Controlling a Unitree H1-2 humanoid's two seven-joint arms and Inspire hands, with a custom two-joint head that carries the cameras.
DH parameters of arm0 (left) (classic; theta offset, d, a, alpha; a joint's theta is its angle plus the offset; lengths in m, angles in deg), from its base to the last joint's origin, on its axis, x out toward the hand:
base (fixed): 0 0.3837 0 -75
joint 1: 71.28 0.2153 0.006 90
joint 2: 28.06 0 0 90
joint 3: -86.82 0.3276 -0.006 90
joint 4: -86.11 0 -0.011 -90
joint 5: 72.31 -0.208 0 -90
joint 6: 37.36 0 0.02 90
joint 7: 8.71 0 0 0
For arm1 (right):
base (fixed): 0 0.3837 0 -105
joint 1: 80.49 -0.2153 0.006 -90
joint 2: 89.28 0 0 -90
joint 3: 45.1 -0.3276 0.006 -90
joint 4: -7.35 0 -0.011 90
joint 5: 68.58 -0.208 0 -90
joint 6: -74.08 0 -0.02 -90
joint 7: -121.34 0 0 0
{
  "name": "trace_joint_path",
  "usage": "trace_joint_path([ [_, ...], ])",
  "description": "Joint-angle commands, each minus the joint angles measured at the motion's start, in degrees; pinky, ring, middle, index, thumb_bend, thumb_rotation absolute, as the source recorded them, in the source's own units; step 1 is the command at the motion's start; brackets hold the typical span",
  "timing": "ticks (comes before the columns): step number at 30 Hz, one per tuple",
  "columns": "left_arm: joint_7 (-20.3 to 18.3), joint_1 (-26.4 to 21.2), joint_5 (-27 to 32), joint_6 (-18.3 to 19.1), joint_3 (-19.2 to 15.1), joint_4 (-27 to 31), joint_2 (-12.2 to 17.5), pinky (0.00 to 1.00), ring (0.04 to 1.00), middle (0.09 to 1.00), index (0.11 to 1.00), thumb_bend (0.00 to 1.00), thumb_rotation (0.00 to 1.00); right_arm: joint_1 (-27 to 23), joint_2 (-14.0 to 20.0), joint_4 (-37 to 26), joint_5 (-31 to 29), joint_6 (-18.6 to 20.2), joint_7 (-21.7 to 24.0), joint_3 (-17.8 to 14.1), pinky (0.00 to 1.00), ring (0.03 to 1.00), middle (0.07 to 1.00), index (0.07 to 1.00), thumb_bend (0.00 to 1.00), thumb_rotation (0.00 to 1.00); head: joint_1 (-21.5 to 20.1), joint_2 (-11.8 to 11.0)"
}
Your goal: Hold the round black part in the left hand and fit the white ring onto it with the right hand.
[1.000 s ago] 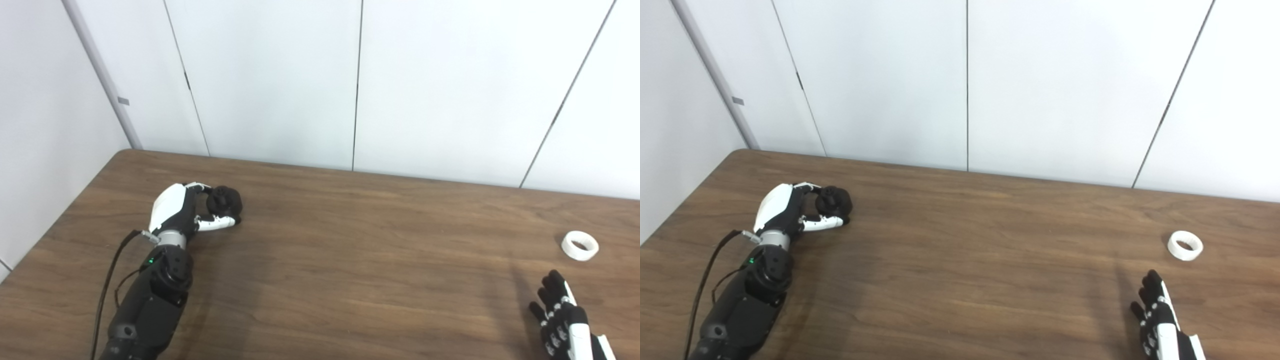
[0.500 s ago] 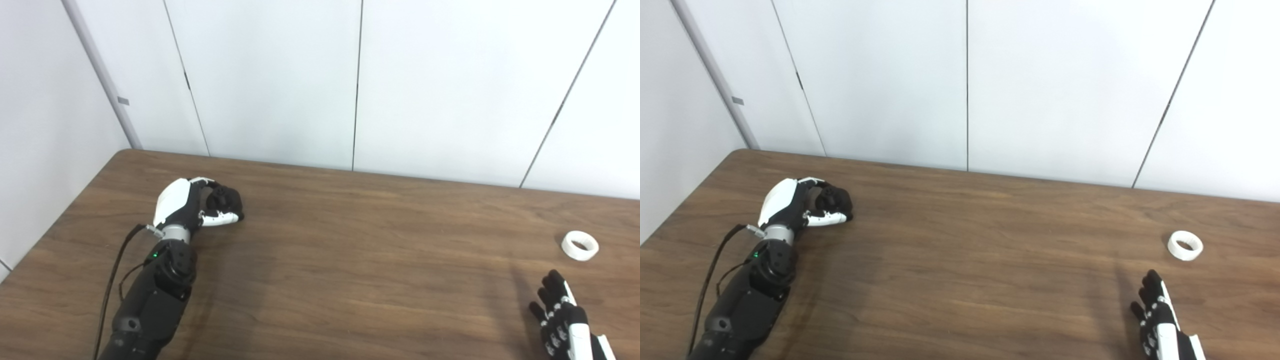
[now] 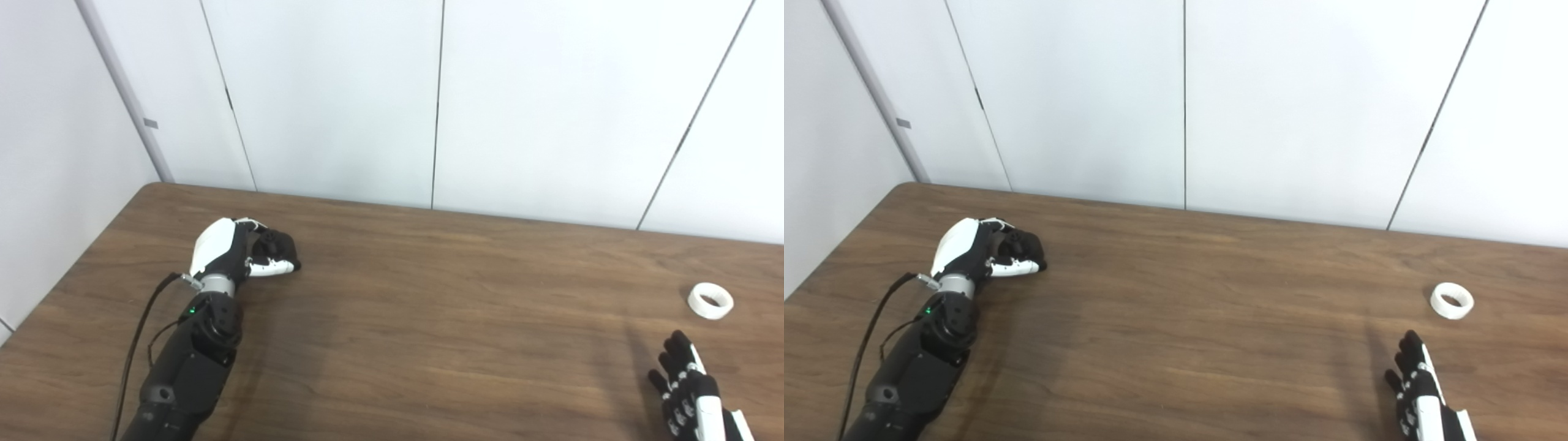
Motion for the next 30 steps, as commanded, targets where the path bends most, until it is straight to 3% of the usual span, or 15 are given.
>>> trace_joint_path([
  [1,3.1,-4.6,-0.8,-1.7,-0.6,1.7,1.8,1.00,0.974,0.883,0.630,0.83,0.24,11.7,-1.8,-2.6,0.1,-0.6,-0.9,0.7,1.00,1.000,0.998,0.985,0.54,1.00,0.0,0.1],
  [30,2.8,-3.7,-1.9,-0.1,-0.4,2.2,2.4,1.00,0.968,0.881,0.711,0.86,0.25,12.1,-1.2,-3.3,-0.3,0.5,-0.6,0.5,1.00,1.000,1.000,0.984,0.54,1.00,0.1,0.5],
])
